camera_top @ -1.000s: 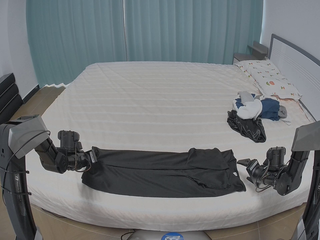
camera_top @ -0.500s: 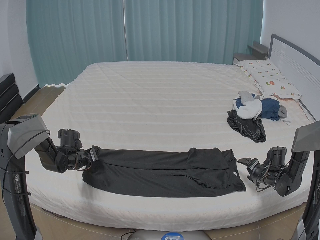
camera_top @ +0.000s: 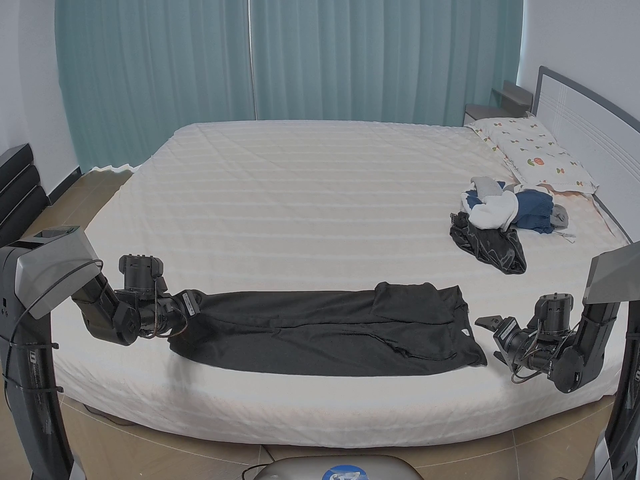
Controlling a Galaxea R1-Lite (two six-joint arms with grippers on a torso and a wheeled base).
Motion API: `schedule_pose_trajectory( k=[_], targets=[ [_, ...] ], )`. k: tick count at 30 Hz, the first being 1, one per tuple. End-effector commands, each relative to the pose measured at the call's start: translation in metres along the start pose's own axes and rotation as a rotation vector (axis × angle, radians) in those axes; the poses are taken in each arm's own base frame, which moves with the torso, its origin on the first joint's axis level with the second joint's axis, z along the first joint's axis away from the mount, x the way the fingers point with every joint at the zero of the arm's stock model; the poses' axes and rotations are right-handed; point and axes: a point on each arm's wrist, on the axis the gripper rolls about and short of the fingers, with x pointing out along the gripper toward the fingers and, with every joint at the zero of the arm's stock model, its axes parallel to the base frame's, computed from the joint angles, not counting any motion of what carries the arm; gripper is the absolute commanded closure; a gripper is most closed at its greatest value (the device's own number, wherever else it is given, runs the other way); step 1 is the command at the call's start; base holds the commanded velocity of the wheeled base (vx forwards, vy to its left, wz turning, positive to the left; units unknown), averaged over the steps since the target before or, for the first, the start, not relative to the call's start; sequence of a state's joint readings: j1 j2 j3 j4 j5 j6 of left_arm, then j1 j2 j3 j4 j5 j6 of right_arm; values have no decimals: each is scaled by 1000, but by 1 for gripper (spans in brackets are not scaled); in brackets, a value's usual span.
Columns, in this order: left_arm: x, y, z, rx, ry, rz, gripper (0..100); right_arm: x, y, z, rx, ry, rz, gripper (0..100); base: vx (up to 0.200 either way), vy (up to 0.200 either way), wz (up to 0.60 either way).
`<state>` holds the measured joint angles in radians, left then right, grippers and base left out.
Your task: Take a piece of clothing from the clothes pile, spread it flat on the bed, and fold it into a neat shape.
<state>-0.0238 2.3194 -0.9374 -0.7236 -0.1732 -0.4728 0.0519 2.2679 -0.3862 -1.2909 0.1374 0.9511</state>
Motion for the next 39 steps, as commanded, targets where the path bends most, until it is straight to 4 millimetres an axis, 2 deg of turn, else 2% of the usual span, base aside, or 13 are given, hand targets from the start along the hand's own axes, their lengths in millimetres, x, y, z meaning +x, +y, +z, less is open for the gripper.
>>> schedule_pose_trajectory(
  k=[1,8,10,11,20,27,31,32,35,39],
  targets=[
    [0,-6,2,3,-6,-12,100,0,0,0,0,0,2,0,0,0,0],
    [1,-22,6,-38,-41,-12,100,0,1,0,-1,-1,3,0,0,0,0],
    [0,-24,6,-36,-44,-15,100,0,1,0,-1,-1,3,0,0,-200,0],
    [-3,-34,5,-23,-34,-29,100,0,0,0,0,0,2,0,0,-200,0],
    [-17,-62,8,4,9,-8,100,0,1,0,-1,-1,3,0,0,-200,0],
    [-15,-84,1,37,39,11,100,-1,1,0,-2,-1,5,0,0,-200,0],
    [-12,-107,-3,46,70,15,100,-2,1,-1,-2,2,3,0,0,-200,0],
    [-12,-108,-3,44,71,16,100,-2,1,-1,-2,2,3,0,0,-200,0],
    [-11,-134,-2,9,86,7,100,-2,1,-1,-2,2,3,0,0,-200,0],
    [-2,-149,-3,-11,122,9,100,-1,1,-2,-4,5,3,0,0,-200,0]
  ],
)
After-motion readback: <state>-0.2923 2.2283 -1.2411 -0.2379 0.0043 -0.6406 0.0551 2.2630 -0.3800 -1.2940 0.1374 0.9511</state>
